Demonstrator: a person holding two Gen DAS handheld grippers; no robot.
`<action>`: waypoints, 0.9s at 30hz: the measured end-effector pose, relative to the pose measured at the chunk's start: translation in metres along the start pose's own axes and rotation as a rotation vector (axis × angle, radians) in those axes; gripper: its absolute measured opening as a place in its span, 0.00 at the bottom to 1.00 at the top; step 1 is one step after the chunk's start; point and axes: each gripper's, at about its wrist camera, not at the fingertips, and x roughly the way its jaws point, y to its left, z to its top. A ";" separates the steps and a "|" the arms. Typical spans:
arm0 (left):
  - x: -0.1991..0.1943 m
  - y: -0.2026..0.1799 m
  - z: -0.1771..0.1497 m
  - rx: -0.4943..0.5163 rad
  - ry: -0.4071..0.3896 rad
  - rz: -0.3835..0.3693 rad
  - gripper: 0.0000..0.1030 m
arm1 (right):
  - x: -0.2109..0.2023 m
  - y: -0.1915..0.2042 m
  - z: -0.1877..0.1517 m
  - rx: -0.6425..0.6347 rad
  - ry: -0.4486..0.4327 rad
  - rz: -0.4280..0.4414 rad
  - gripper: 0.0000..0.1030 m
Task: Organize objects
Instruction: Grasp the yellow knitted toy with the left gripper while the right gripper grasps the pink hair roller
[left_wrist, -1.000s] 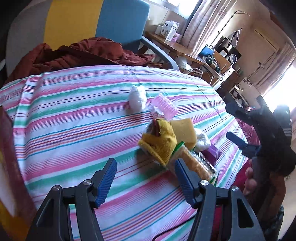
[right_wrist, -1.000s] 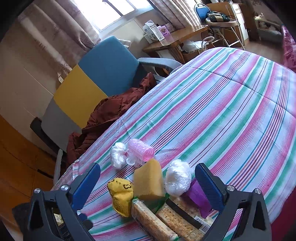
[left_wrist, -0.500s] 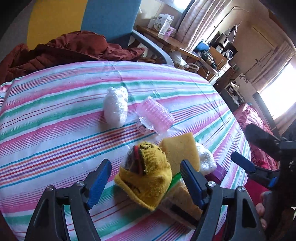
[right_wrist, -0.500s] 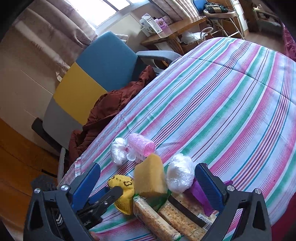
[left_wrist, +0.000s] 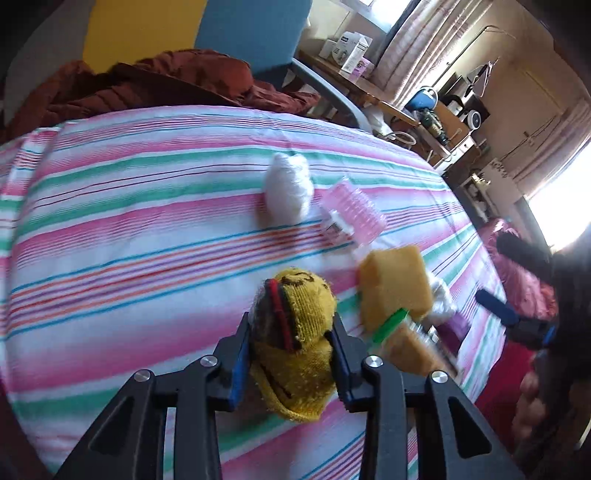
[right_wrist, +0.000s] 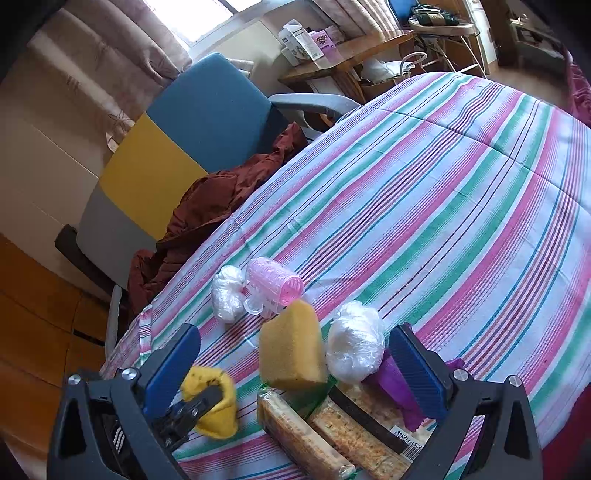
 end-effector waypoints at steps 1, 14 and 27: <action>-0.005 0.002 -0.008 0.006 -0.007 0.016 0.36 | 0.001 0.001 0.000 -0.007 0.004 -0.001 1.00; -0.029 0.012 -0.048 0.027 -0.048 0.040 0.36 | 0.043 0.070 -0.004 -0.418 0.151 -0.098 1.00; -0.022 0.022 -0.049 -0.009 -0.038 0.008 0.38 | 0.156 0.088 0.018 -0.726 0.402 -0.280 0.75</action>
